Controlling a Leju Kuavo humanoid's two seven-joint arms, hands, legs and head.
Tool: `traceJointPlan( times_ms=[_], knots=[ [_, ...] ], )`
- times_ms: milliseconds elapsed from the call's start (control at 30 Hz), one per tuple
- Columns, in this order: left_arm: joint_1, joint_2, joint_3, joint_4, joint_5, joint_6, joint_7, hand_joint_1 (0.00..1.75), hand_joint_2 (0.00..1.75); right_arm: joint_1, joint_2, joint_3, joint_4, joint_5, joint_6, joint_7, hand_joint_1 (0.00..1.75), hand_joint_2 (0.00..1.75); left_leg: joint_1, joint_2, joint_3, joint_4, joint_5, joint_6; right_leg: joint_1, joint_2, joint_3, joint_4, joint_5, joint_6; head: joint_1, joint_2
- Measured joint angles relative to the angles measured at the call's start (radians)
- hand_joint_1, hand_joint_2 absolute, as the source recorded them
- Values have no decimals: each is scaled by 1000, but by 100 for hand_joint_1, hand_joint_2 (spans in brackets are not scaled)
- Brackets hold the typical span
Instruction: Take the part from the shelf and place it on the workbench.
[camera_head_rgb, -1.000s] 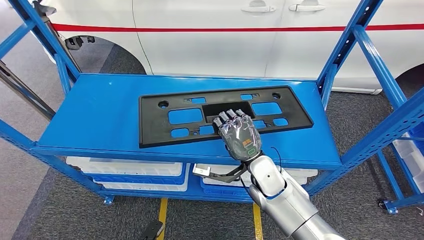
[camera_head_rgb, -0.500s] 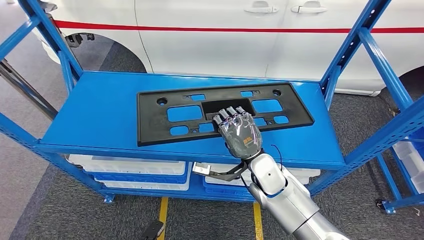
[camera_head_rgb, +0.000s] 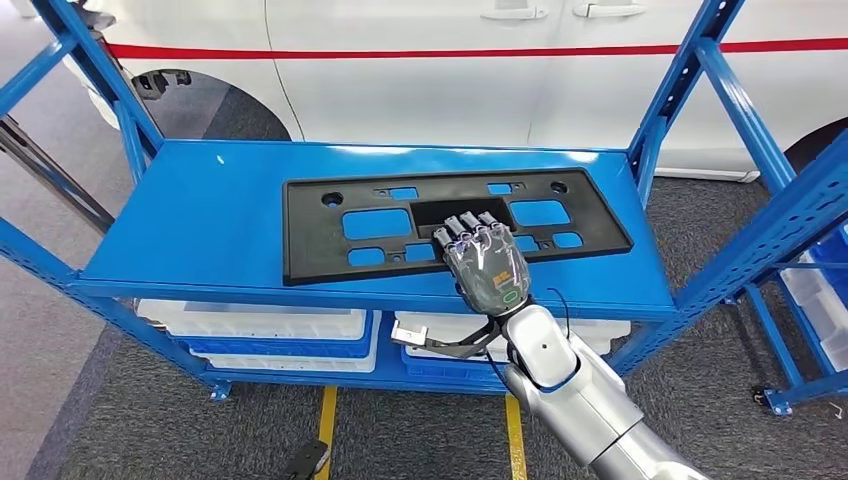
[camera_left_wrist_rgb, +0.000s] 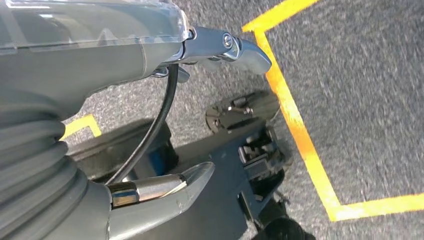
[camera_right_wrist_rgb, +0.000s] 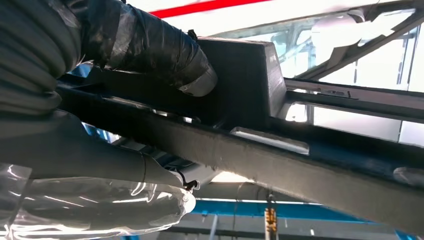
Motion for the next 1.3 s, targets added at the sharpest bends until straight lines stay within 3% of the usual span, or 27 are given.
traceJointPlan(
  times_ms=[100, 333, 433, 467, 533, 567, 600, 667, 700, 733, 767, 800, 833, 867, 933, 967, 1033, 1067, 1100, 1200, 1233, 1300],
  knots=[
    [0, 0, 0, 0, -1, 0, 0, 0, 175, -4, 1, 0, 4, -9, 0, -1, 175, 175, 4, -1, -30, 85, -78, -10, -1, -3, -14, -5, 15, -15, -2, 0],
    [0, 0, 0, 0, -1, 0, 0, 0, 175, -4, 1, 0, 5, -11, 0, -1, 175, 175, 5, -1, -38, 111, -94, -12, -1, -4, -17, -5, 18, -15, -2, 0],
    [0, 0, 1, 0, -2, 0, 0, 0, 175, -5, 0, 0, 12, -18, 0, -2, 175, 175, 6, 0, -56, 201, -129, -18, 0, -4, -40, -1, 33, -15, -2, 0],
    [-1, 0, 1, 0, -3, 1, 0, 0, 175, -5, 0, 0, 17, -22, 1, -3, 175, 175, 7, 0, -24, 178, -115, -18, 0, -4, -55, 2, 43, -12, -2, 0],
    [-3, 1, 1, 0, -11, 3, 2, 0, 175, -7, -1, 1, 30, -38, 1, -8, 175, 175, 4, -1, 58, 42, -59, 3, 2, -2, -84, -2, 79, 15, -2, 0],
    [-4, 1, 2, 0, -15, 4, 4, 0, 175, -8, -2, 1, 35, -47, 1, -11, 175, 175, 3, 0, 92, -35, -26, 19, 2, -1, -99, 8, 73, 28, -1, 0],
    [-4, 1, 2, -1, -19, 4, 5, 0, 175, -8, -3, 1, 39, -54, 1, -13, 175, 175, 2, 2, 89, -63, -12, 34, 2, 0, -112, 32, 48, 40, 0, 0],
    [-4, 2, 2, -1, -21, 4, 6, 0, 175, -7, -5, 1, 41, -56, 1, -14, 175, 175, 1, 4, 62, -64, 13, 44, 0, 1, -142, 146, -55, 43, 1, 0],
    [-4, 2, 2, -1, -21, 4, 6, 0, 175, -5, -6, 1, 43, -56, 1, -14, 175, 175, -1, 4, 46, -62, 24, 45, 0, 1, -153, 208, -88, 44, 1, 0],
    [-3, 2, 2, -1, -21, 4, 6, 0, 175, -4, -7, 1, 44, -57, 1, -14, 175, 175, -2, 5, 30, -59, 34, 46, 0, 1, -154, 253, -99, 45, 1, 0],
    [-3, 2, 2, -1, -21, 4, 6, 0, 175, -2, -7, 1, 45, -57, 1, -13, 175, 175, -3, 5, 13, -55, 43, 45, 0, 1, -140, 267, -89, 45, 1, 0],
    [-2, 2, 2, -1, -22, 4, 6, 0, 175, 0, -8, 1, 46, -58, 1, -13, 175, 175, -4, 5, -3, -50, 52, 44, 0, 1, -109, 246, -66, 43, 1, 0],
    [-2, 3, 2, -1, -23, 4, 6, 0, 175, 1, -8, 1, 46, -58, 1, -14, 175, 175, -5, 5, -16, -44, 59, 42, 1, 1, -62, 193, -46, 39, 1, 0],
    [-2, 3, 2, -1, -23, 4, 6, 0, 175, 1, -8, 1, 46, -59, 0, -14, 175, 175, -7, 4, -28, -38, 66, 38, 4, 1, -7, 121, -43, 33, 1, 0],
    [0, 3, 2, -2, -24, 5, 6, 0, 175, 1, -8, 1, 46, -62, 0, -17, 175, 175, -8, 4, -39, -34, 80, 29, 11, 1, 63, 16, -56, 22, 0, 0],
    [0, 3, 2, -2, -24, 5, 5, 0, 175, 1, -8, 1, 46, -64, 0, -19, 175, 175, -8, 4, -41, -35, 88, 23, 15, 1, 72, -5, -62, 18, 0, 0],
    [3, 4, 2, -2, -24, 7, 4, 0, 175, 3, -8, 1, 47, -68, 0, -23, 175, 175, -6, 2, -45, -40, 100, 11, 13, -1, 61, -14, -42, 6, 2, 0],
    [5, 4, 2, -2, -24, 9, 4, 0, 175, 3, -8, 1, 47, -70, 0, -24, 175, 175, -6, 0, -53, -32, 86, 5, 10, -3, 52, -20, -29, -3, 1, 0],
    [8, 5, 2, -2, -24, 10, 4, 0, 175, 4, -8, 1, 48, -71, 1, -26, 175, 175, -5, -2, -64, -9, 53, -1, 7, -4, 41, -25, -15, -10, -1, 0],
    [11, 6, 2, -2, -30, 14, 6, 0, 175, 9, -7, 1, 49, -73, 1, -31, 175, 175, 3, -2, -100, 153, -89, -16, 5, -7, -5, -27, 25, -20, -5, 0],
    [12, 6, 2, -2, -33, 15, 7, 0, 175, 12, -7, 1, 49, -74, 1, -32, 175, 175, 5, -2, -103, 203, -106, -20, 5, -7, -22, -26, 37, -19, -5, 0],
    [13, 9, 2, -2, -35, 18, 9, 0, 175, 20, -7, 1, 49, -75, 1, -34, 175, 175, 10, -2, -69, 224, -72, -26, 4, -9, -58, -20, 61, -14, -5, 0]
  ],
)
